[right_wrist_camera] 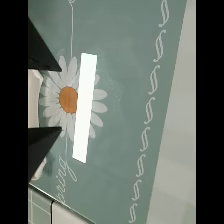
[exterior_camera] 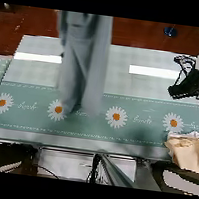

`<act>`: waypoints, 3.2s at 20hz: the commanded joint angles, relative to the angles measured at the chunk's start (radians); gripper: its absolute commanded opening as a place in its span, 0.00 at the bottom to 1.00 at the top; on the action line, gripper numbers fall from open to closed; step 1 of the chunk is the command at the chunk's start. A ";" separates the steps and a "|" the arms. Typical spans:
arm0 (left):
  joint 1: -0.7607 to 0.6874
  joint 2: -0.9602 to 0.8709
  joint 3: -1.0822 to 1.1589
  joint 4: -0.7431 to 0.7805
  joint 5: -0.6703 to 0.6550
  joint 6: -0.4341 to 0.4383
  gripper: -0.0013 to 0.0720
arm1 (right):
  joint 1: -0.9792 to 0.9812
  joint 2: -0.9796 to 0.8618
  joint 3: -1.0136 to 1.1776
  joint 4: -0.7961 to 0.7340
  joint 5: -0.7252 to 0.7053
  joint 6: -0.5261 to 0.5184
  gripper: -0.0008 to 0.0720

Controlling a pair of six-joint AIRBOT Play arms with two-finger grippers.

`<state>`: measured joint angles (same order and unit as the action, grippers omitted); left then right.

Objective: Fold the shirts.

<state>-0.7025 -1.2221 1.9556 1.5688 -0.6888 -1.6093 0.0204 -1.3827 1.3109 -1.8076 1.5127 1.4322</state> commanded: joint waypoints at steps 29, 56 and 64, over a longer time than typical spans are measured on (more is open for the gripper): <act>0.008 -0.612 0.054 -0.399 -0.346 0.192 0.87 | -0.020 0.001 0.000 0.011 -0.076 0.000 0.58; 0.256 -0.724 -0.225 -0.811 -0.552 0.200 1.00 | -0.324 0.000 0.000 0.452 -0.173 -0.159 0.58; 0.185 -0.761 -0.225 -0.810 -0.380 0.199 0.59 | -0.324 0.000 0.000 0.452 -0.159 -0.159 0.58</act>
<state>-0.4976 -1.9671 1.7309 0.7605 -1.1343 -1.4105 -0.3031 -1.3827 1.3109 -1.3563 1.3483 1.2732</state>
